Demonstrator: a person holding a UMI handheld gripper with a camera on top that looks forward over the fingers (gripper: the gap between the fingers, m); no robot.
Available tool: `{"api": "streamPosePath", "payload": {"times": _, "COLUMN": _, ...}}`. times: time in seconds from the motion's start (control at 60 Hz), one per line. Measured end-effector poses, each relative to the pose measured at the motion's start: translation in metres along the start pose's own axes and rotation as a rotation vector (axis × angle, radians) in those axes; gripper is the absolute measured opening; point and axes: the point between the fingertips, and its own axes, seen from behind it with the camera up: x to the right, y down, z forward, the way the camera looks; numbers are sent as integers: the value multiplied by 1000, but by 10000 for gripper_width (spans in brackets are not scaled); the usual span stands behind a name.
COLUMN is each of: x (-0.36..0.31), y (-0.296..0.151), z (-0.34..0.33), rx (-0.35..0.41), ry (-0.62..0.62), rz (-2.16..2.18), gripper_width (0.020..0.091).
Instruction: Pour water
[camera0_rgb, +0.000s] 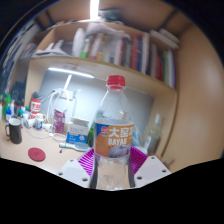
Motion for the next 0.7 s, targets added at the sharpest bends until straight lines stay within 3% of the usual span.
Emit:
{"api": "streamPosePath", "payload": {"times": 0.117, "x": -56, "y": -70, "z": 26, "rx": 84, "ry": -18, "rz": -347, "gripper_width": 439}}
{"api": "streamPosePath", "payload": {"times": 0.217, "x": -125, "y": -99, "z": 52, "rx": 116, "ry": -74, "rz": -627, "gripper_width": 438}}
{"api": "streamPosePath", "payload": {"times": 0.533, "x": -273, "y": -93, "z": 88, "rx": 202, "ry": -128, "rz": -1451, "gripper_width": 434}}
{"api": "streamPosePath", "payload": {"times": 0.7, "x": -311, "y": -110, "z": 86, "rx": 372, "ry": -65, "rz": -1814, "gripper_width": 436}}
